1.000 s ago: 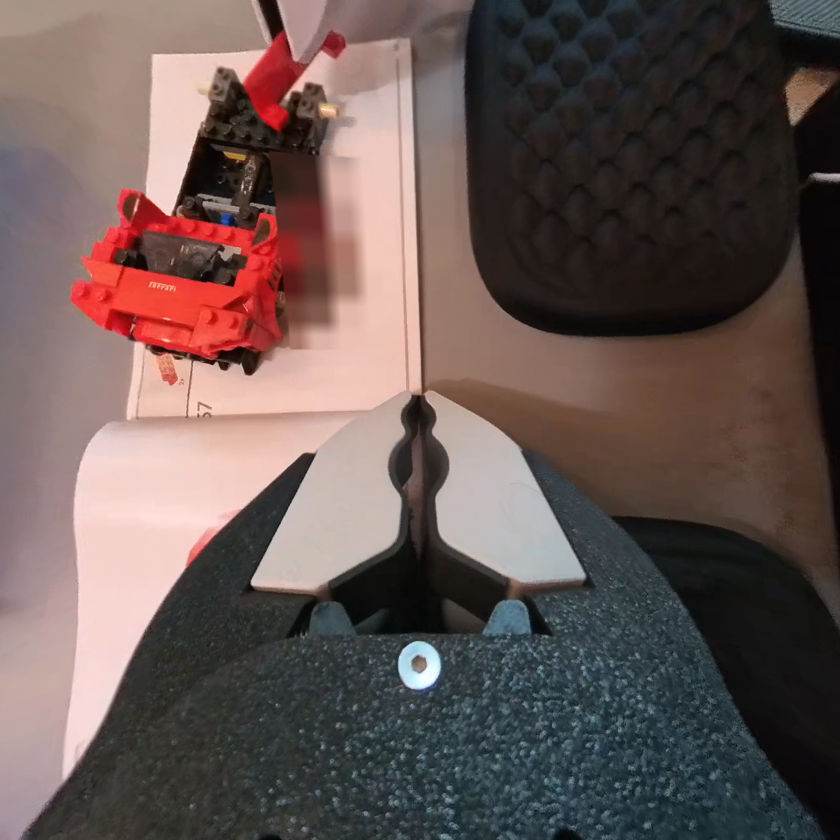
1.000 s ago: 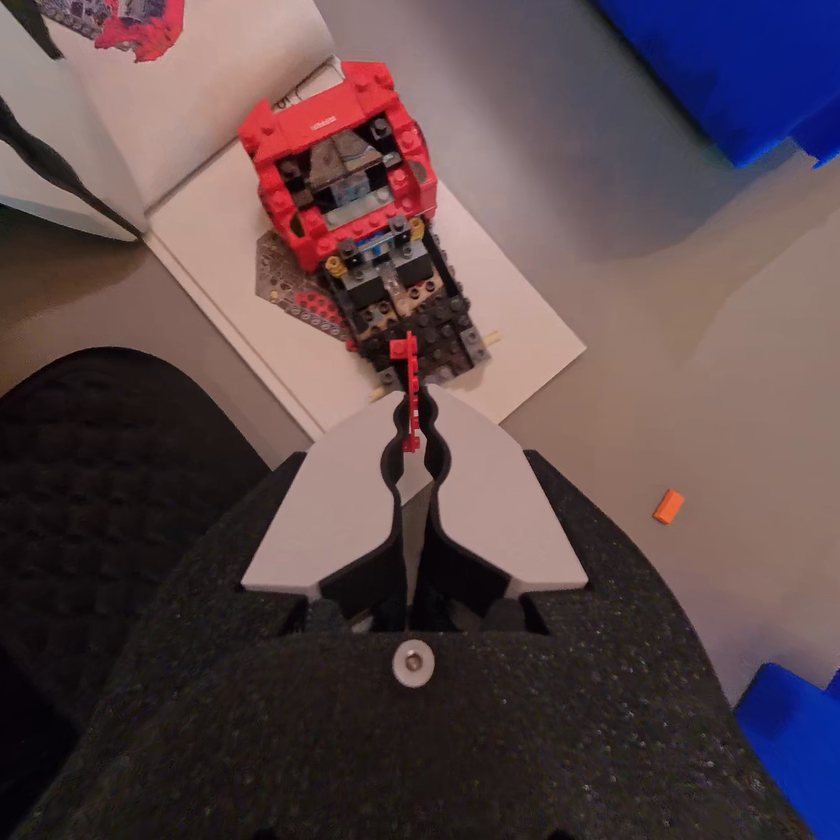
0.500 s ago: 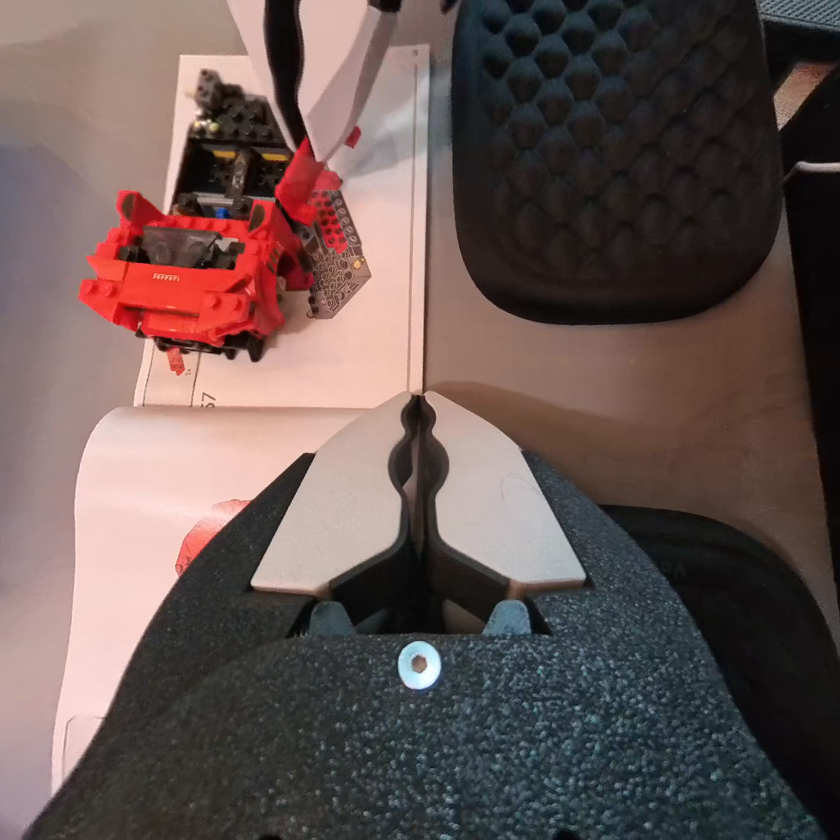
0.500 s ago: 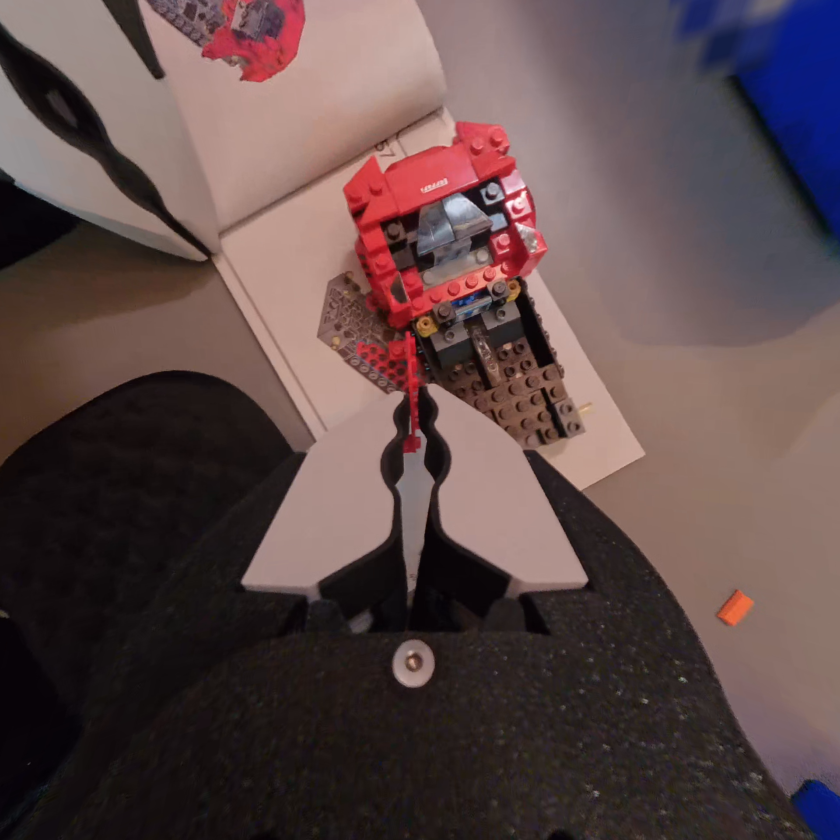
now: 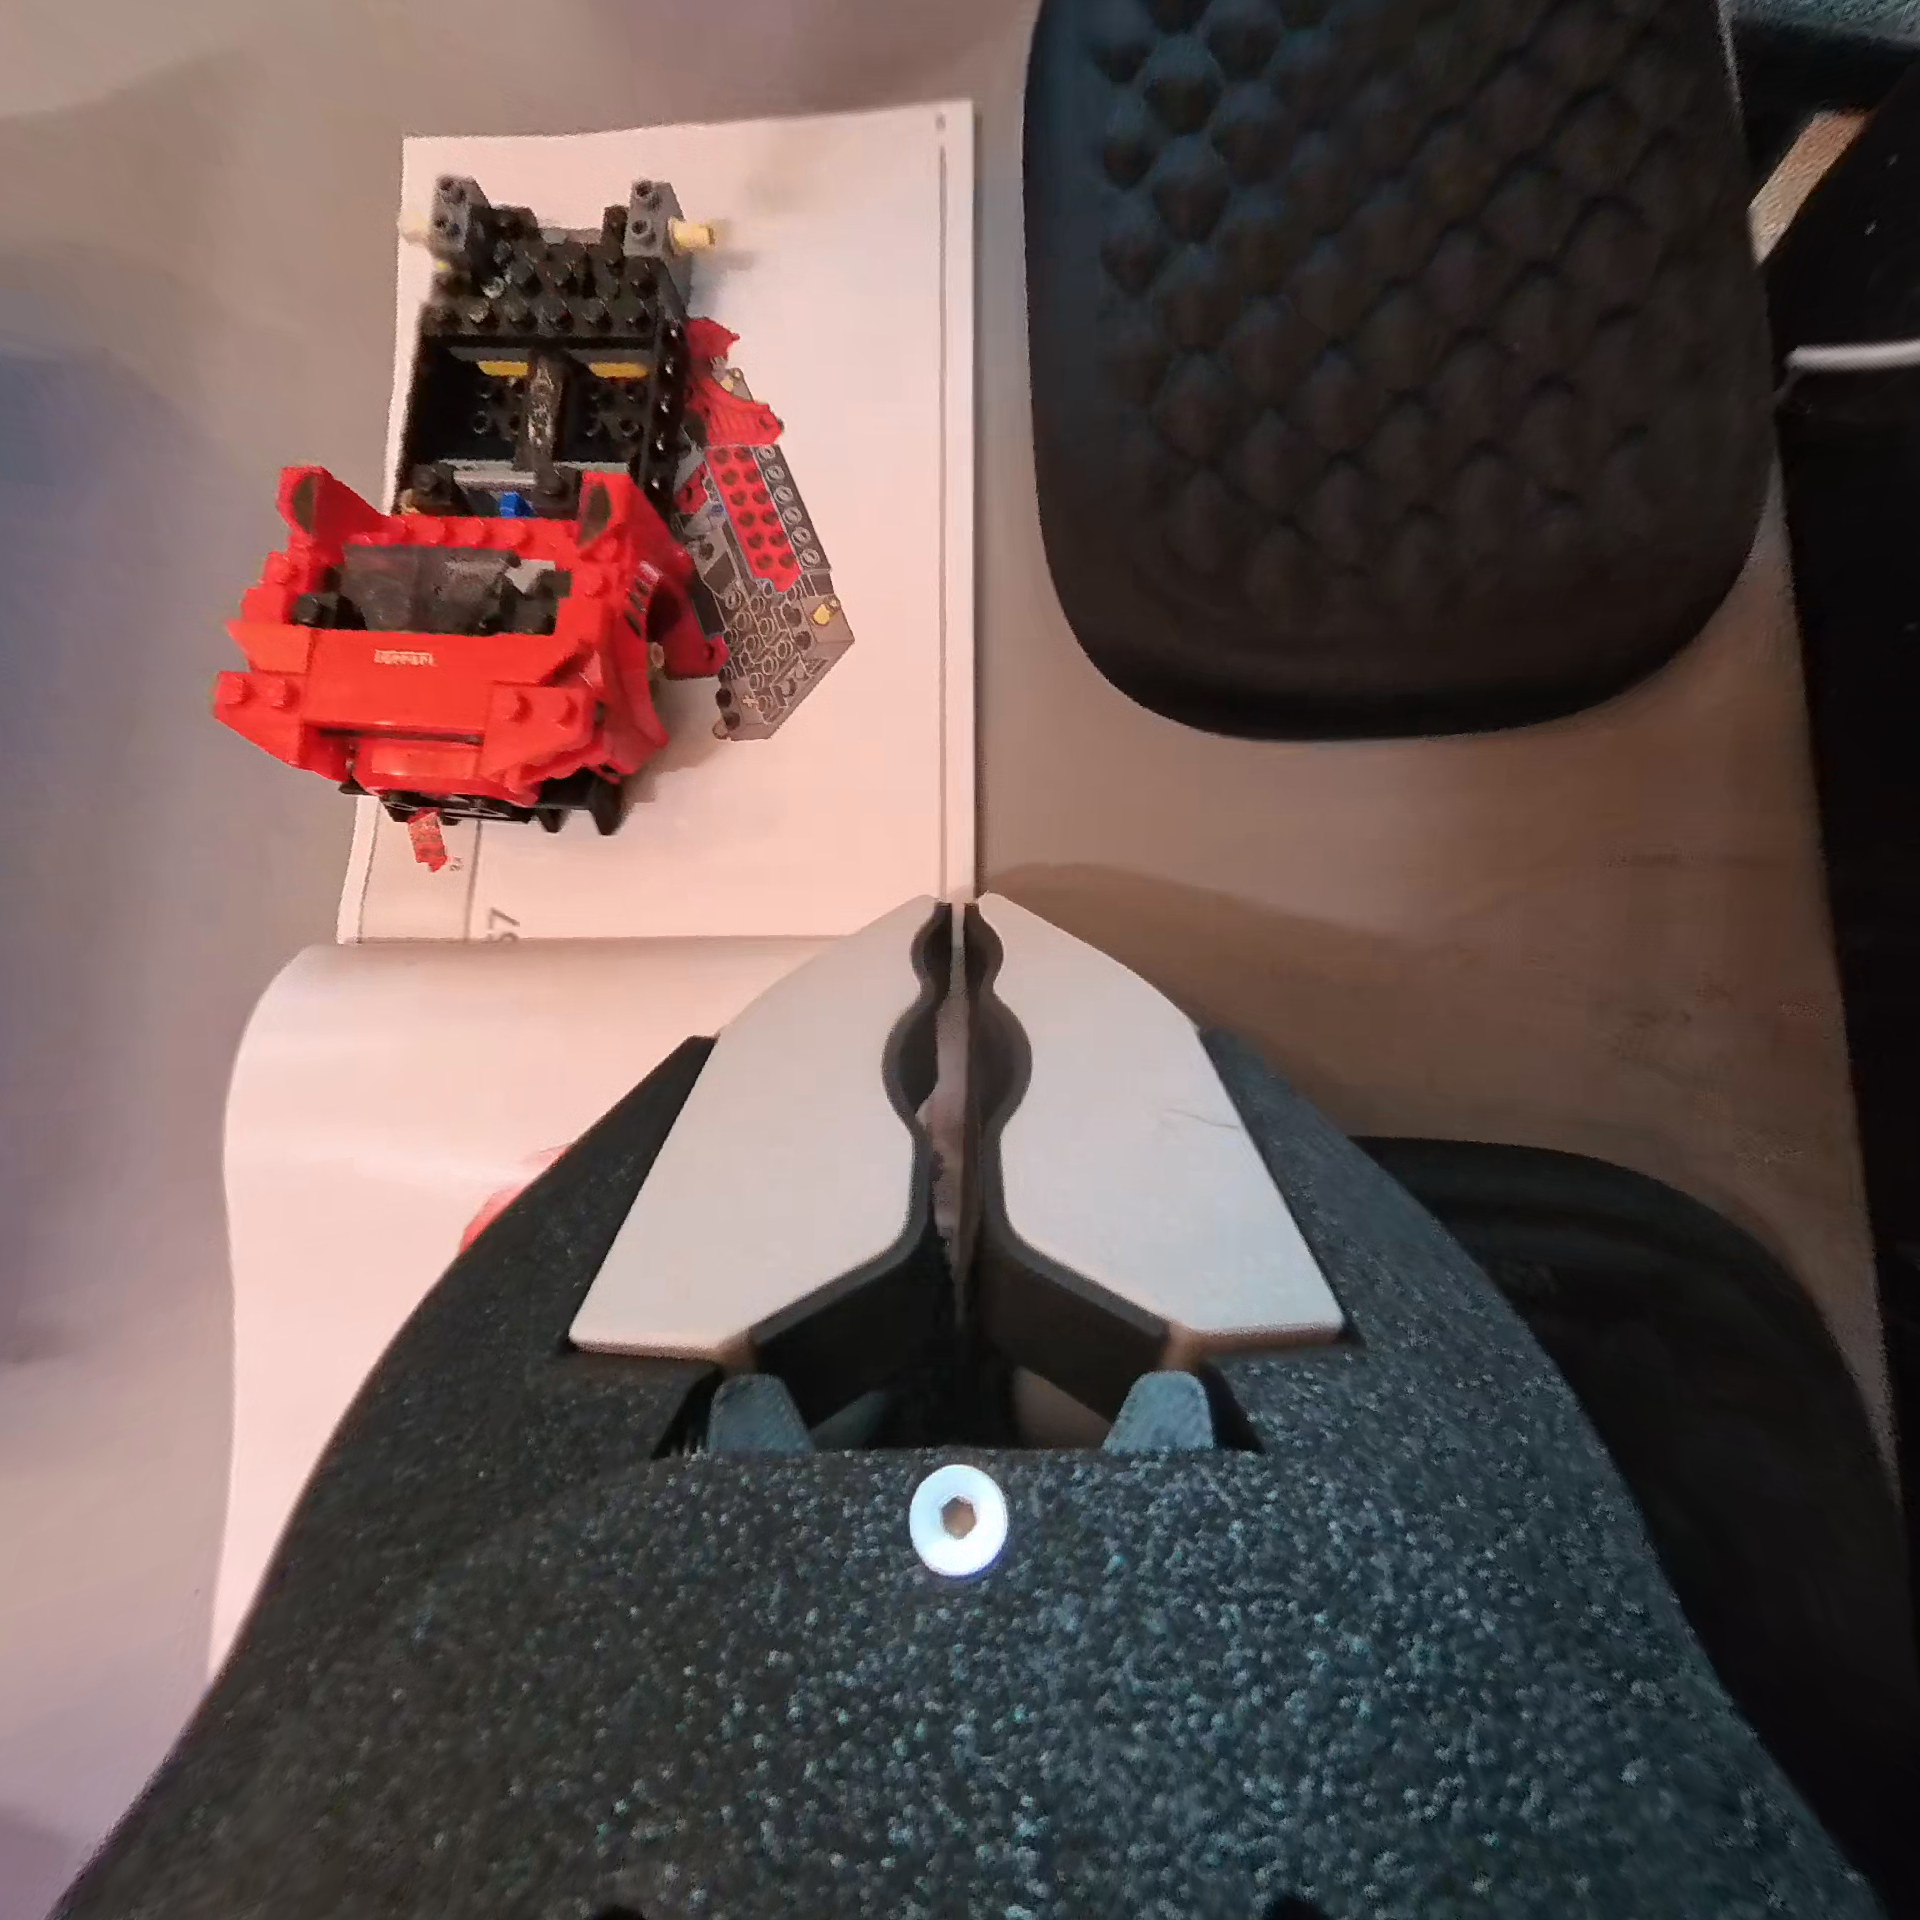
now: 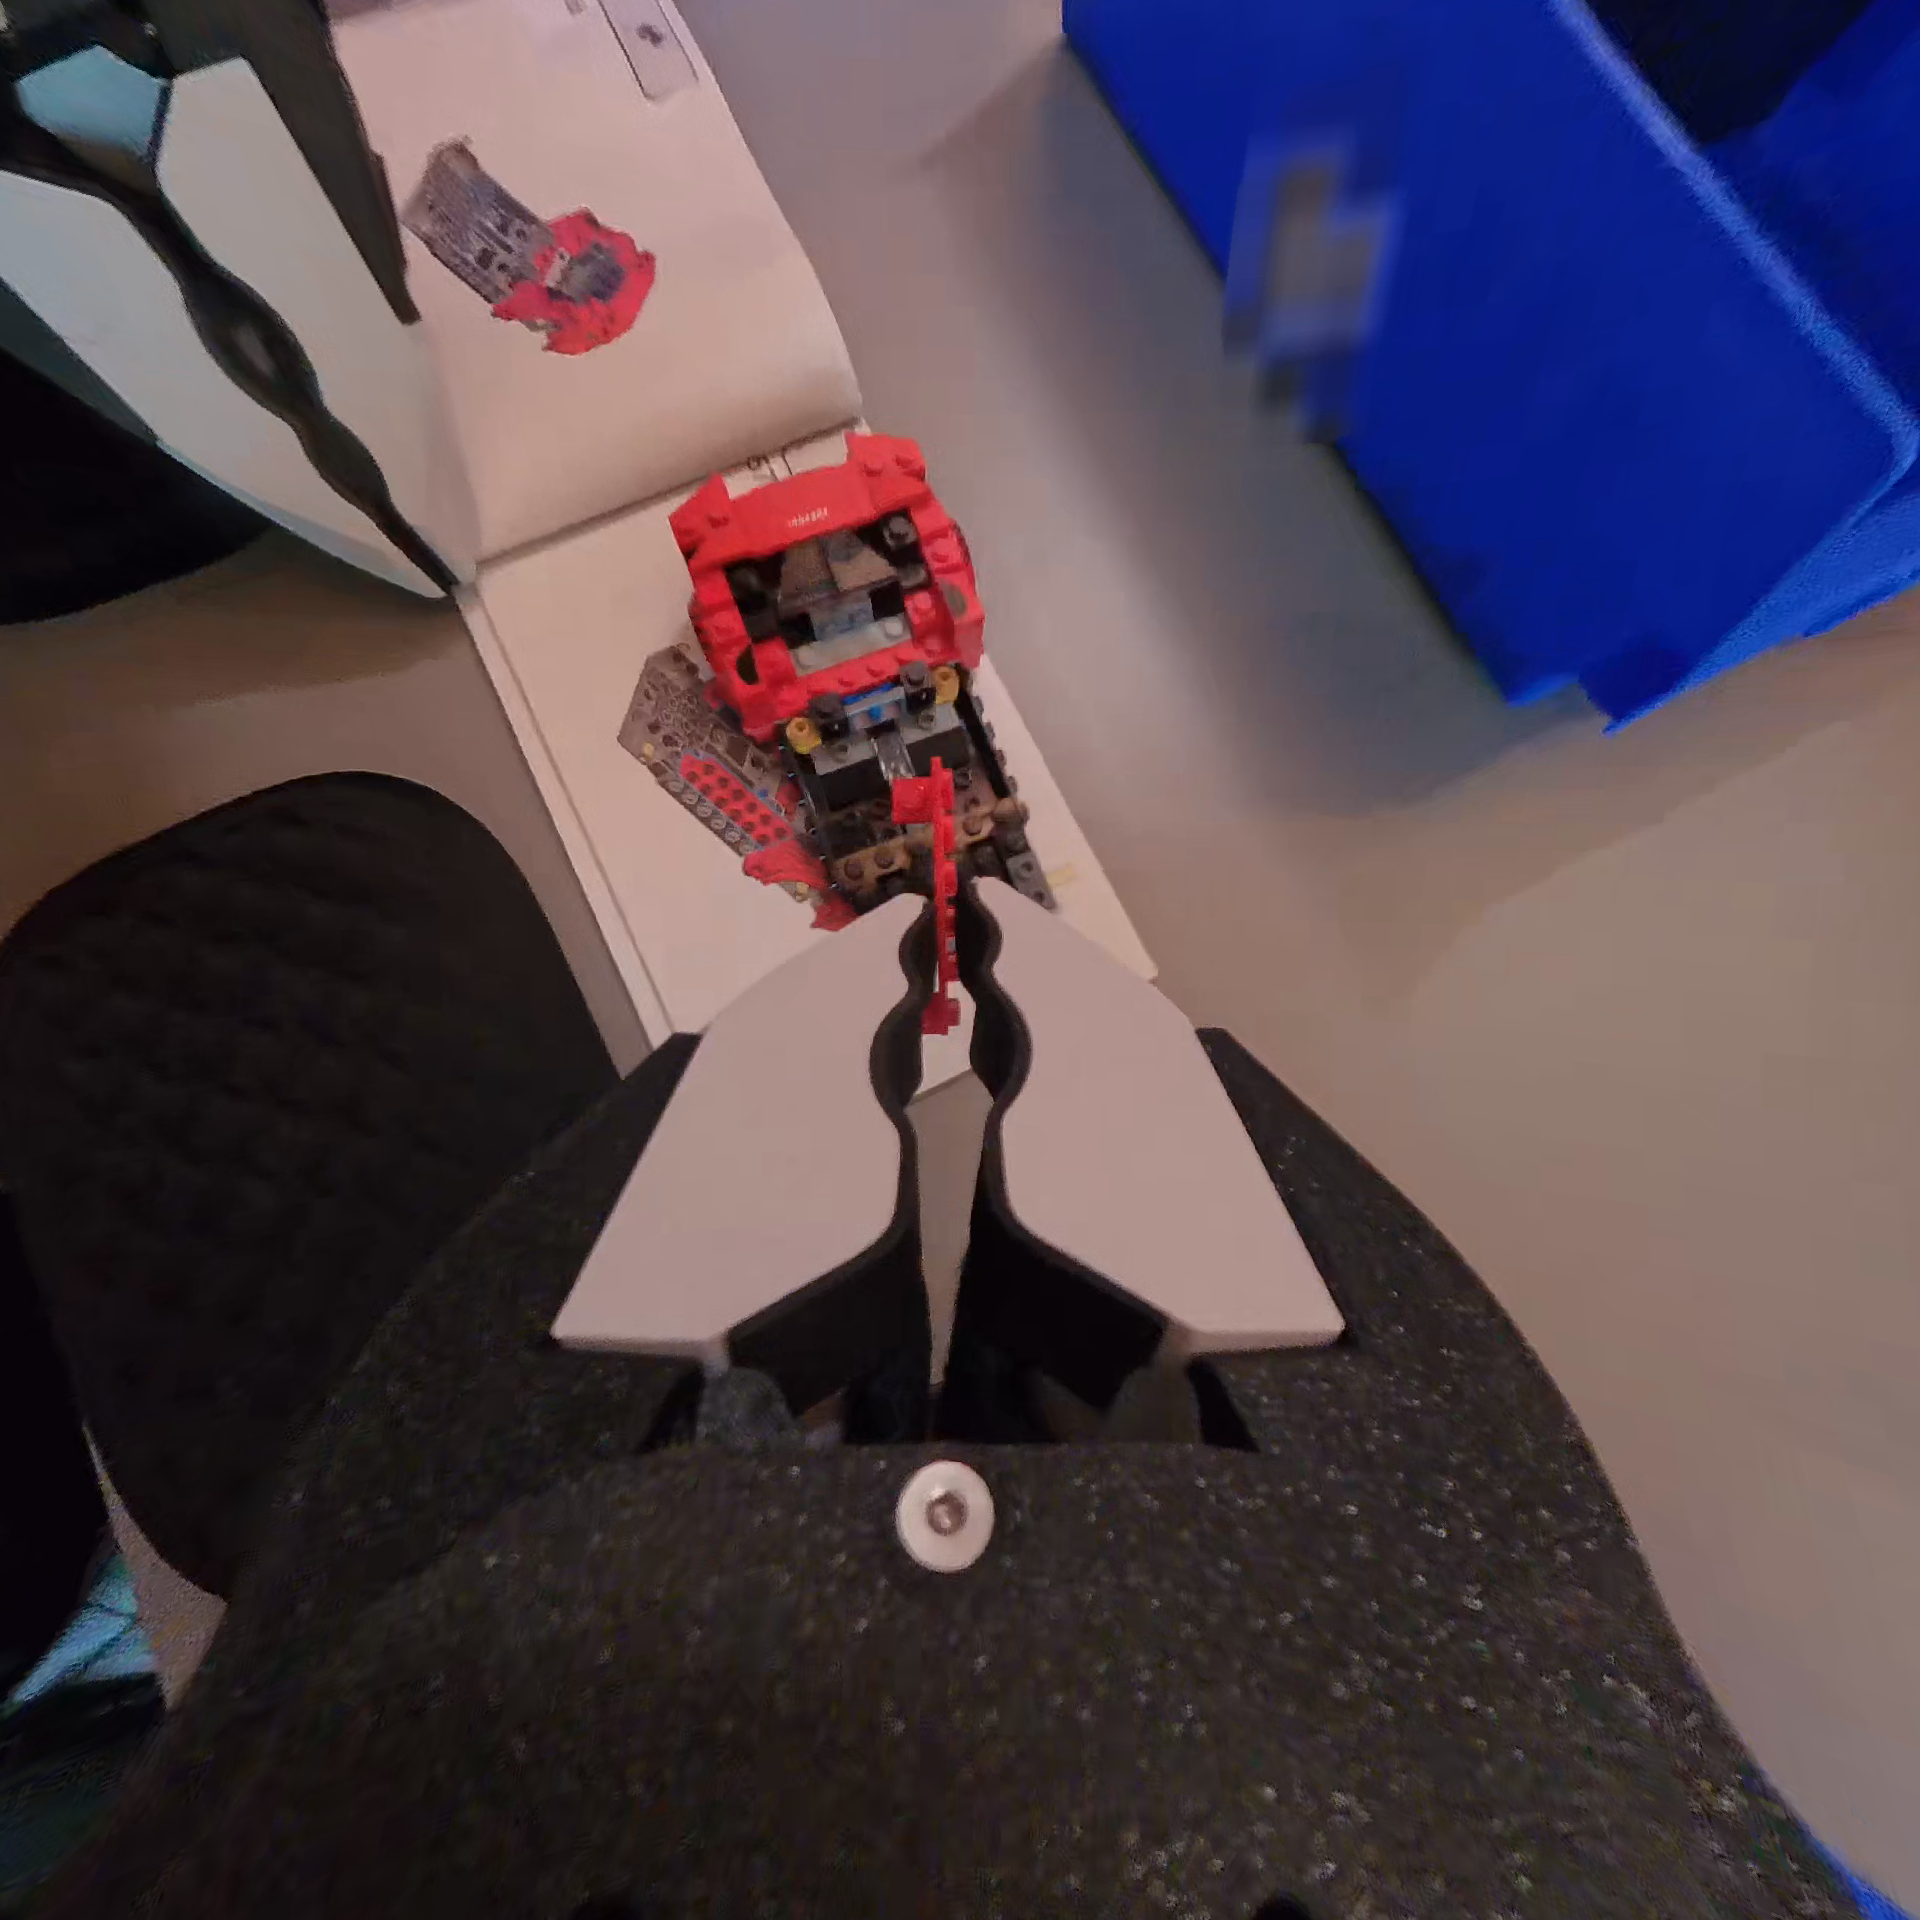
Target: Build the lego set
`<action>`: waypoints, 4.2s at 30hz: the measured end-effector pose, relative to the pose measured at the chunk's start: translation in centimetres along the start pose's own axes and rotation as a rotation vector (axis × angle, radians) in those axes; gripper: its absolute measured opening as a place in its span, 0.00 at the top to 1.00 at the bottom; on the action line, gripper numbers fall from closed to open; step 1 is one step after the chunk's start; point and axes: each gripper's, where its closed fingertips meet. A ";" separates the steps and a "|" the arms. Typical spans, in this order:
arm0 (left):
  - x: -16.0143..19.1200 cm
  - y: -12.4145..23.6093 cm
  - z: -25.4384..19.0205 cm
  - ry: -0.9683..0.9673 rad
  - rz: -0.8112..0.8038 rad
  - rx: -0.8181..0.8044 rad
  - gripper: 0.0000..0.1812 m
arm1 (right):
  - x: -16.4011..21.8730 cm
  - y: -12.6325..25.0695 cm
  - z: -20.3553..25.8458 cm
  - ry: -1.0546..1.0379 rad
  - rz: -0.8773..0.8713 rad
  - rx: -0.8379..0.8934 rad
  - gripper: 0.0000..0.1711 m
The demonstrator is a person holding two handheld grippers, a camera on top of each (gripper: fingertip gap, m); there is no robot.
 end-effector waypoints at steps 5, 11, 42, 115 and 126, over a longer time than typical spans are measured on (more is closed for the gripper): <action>-2.7 2.3 2.7 0.068 -0.104 -0.029 0.95 | -0.6 -1.0 -1.5 0.102 0.026 -0.100 0.98; -4.2 4.3 7.1 0.155 -0.116 -0.122 0.90 | -0.6 -3.8 -3.0 0.208 0.181 -0.225 0.98; -1.1 -2.4 7.6 0.087 0.058 -0.337 0.74 | -0.6 -3.5 0.7 0.148 0.306 -0.482 0.98; -5.3 1.5 10.5 0.174 -0.226 -0.281 0.91 | -0.8 -7.3 -2.7 0.191 0.255 -0.312 0.98; -7.8 -2.8 11.3 -0.028 -0.143 -0.128 0.99 | -0.8 -7.3 -2.6 0.252 0.264 -0.259 0.98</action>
Point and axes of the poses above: each gripper's, where its closed fingertips meet, y back along the fingers, x out of its underside, z = x × y across the jaws, and after that the axes turned 10 degrees about -x, right-handed
